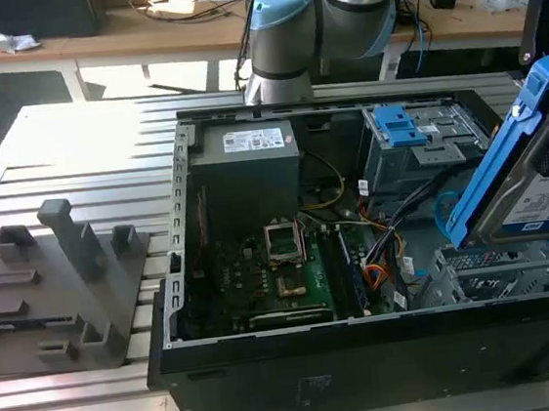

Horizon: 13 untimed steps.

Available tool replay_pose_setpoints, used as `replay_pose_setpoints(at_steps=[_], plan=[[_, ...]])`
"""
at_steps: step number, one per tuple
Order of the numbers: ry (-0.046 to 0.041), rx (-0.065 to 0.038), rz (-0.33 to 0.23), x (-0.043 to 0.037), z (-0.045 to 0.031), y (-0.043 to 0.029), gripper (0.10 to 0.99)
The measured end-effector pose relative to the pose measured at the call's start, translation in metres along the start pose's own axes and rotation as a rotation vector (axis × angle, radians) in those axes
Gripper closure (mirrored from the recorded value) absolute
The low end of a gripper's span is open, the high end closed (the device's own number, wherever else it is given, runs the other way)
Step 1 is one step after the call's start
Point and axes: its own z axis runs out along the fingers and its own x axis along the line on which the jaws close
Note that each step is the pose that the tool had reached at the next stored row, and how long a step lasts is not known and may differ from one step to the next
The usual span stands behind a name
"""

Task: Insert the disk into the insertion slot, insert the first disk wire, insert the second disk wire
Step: 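Insert the disk into the insertion slot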

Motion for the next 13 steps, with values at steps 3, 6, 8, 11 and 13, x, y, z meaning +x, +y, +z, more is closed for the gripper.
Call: replay_pose_setpoints(at_steps=[3,6,8,11,13], plan=[[0.0001,0.000,0.000,0.0000,0.0001,-0.0029,0.722],[0.0002,-0.001,0.000,-0.0002,0.0011,-0.0078,0.722],[0.0001,-0.001,0.000,-0.0001,0.0025,-0.0081,0.722],[0.0000,-0.001,0.000,-0.0002,0.0083,-0.0086,0.722],[0.0001,-0.001,0.000,-0.0002,0.0137,-0.0089,0.722]])
